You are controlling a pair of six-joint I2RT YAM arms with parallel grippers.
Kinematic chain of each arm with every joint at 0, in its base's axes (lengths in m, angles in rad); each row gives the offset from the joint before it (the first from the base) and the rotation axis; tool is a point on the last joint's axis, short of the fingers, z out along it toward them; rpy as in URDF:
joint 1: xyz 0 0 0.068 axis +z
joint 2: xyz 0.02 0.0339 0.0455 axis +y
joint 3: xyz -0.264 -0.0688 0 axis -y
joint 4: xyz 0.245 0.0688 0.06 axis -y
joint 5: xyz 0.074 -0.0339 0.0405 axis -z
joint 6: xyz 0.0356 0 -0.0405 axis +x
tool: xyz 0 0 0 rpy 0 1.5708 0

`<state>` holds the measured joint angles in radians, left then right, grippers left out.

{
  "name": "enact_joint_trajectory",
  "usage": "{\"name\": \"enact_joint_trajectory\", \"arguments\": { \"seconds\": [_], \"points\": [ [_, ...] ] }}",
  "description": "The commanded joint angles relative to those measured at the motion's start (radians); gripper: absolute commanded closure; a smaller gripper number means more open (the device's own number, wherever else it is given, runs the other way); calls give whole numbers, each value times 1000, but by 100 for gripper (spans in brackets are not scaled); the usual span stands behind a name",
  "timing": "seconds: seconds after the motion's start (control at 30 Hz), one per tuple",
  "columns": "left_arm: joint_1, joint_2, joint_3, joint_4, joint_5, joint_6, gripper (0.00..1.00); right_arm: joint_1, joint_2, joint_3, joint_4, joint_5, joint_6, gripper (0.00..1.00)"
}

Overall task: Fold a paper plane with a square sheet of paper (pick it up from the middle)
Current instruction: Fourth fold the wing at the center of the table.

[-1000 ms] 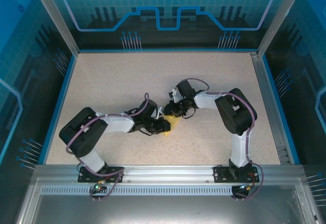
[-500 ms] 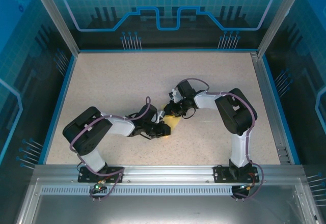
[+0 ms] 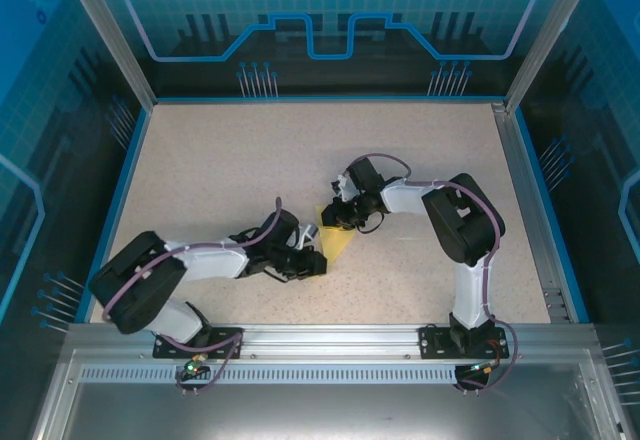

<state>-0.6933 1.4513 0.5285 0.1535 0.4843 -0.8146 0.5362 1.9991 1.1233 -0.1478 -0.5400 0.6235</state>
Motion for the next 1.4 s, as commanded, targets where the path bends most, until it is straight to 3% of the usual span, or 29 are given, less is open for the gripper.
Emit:
{"name": "enact_joint_trajectory", "arguments": {
  "seconds": [0.0, 0.43, 0.63, 1.03, 1.37],
  "points": [
    [25, -44, 57, -57, -108, -16, 78, 5, 54, -45, -66, 94, -16, 78],
    [31, 200, 195, 21, -162, -17, 78, 7, 54, -42, -65, 91, -15, 78],
    [20, 274, 179, -15, -149, -11, 81, 5, 49, -41, -65, 88, -15, 78],
    [-4, 303, 32, -78, -239, -55, 92, -13, -44, -5, -52, 38, -9, 78],
    [-4, 313, 42, -91, -252, -55, 96, -9, -134, -67, -2, -9, -10, 95]
  ]
}}
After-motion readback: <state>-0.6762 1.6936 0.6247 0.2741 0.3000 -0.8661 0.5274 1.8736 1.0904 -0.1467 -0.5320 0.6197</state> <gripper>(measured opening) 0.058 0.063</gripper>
